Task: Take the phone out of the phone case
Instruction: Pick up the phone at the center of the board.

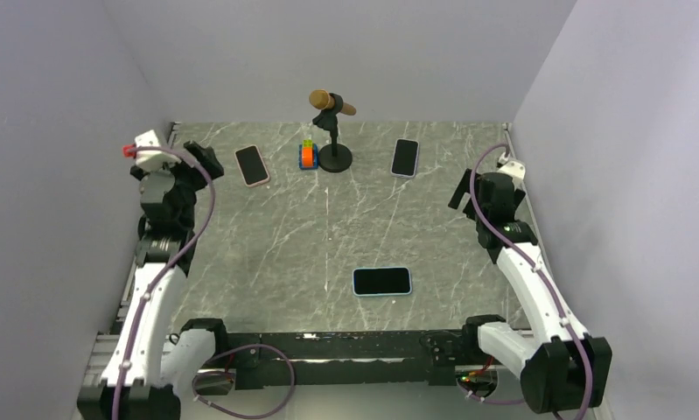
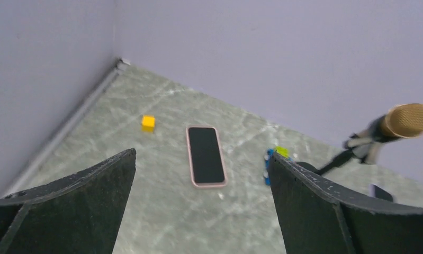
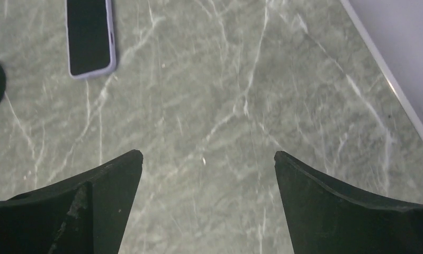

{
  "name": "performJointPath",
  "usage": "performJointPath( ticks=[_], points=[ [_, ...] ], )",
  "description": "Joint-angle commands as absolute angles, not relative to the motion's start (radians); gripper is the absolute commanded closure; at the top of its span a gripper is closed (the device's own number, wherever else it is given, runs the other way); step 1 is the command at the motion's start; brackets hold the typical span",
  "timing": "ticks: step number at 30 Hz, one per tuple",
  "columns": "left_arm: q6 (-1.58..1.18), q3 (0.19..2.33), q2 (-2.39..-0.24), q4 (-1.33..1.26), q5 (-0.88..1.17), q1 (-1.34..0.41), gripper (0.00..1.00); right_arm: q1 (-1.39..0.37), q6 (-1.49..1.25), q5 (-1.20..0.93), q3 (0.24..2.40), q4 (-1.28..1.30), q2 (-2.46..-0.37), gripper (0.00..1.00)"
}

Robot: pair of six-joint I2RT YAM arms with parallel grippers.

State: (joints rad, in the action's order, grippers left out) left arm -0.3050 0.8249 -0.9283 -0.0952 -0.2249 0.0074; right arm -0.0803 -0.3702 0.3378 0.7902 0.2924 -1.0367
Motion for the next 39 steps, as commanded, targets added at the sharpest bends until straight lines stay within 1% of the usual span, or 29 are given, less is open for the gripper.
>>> performJointPath(
  ticks=[1,3,4,7,10,13,18,21,24,27,31,35,37,38,39],
  points=[
    [-0.605,0.777,-0.805,0.281,-0.208,0.008,0.01,-0.083,-0.397,0.285,0.768,0.434,-0.921,0.0],
    [-0.53,0.735,-0.758,0.225,-0.077,0.011,0.01,-0.084,-0.319,0.038,0.777,0.453,-0.908,0.0],
    [-0.503,0.726,-0.75,0.219,-0.024,0.009,0.01,-0.085,-0.333,-0.027,0.785,0.473,-0.919,0.0],
    [-0.482,0.741,-0.789,0.281,0.099,0.006,0.01,-0.086,-0.446,-0.136,0.831,0.597,-1.039,0.0],
    [-0.473,0.76,-0.852,0.337,0.229,-0.007,0.01,-0.088,-0.519,-0.268,0.77,0.589,-1.101,0.0],
    [-0.469,0.741,-0.878,0.34,0.296,-0.112,0.01,-0.089,-0.537,-0.321,0.695,0.563,-1.099,0.0],
    [-0.543,0.673,-0.87,0.292,0.241,-0.424,0.01,-0.139,-0.54,-0.365,0.634,0.595,-1.146,0.0],
    [-0.612,0.615,-0.857,0.193,0.222,-0.554,0.01,-0.194,-0.607,-0.386,0.59,0.545,-1.15,0.01],
    [-0.648,0.597,-0.882,0.135,0.17,-0.652,0.01,-0.266,-0.665,-0.427,0.542,0.465,-1.205,0.02],
    [-0.662,0.616,-0.924,0.129,0.121,-0.719,0.01,-0.372,-0.737,-0.411,0.515,0.387,-1.233,0.02],
    [-0.699,0.624,-0.936,0.128,0.066,-0.754,0.01,-0.545,-0.838,-0.351,0.538,0.335,-1.249,0.02],
    [-0.746,0.637,-0.877,0.234,-0.088,-0.756,0.01,-0.727,-0.981,-0.415,0.546,0.12,-1.298,0.02],
    [-0.767,0.641,-0.833,0.299,-0.174,-0.757,0.01,-0.791,-0.971,-0.45,0.601,0.081,-1.351,0.01],
    [-0.781,0.641,-0.81,0.333,-0.219,-0.756,0.01,-0.813,-0.929,-0.447,0.643,0.11,-1.372,0.0],
    [-0.794,0.64,-0.775,0.365,-0.266,-0.756,0.01,-0.827,-0.869,-0.396,0.693,0.177,-1.385,0.0]
  ],
)
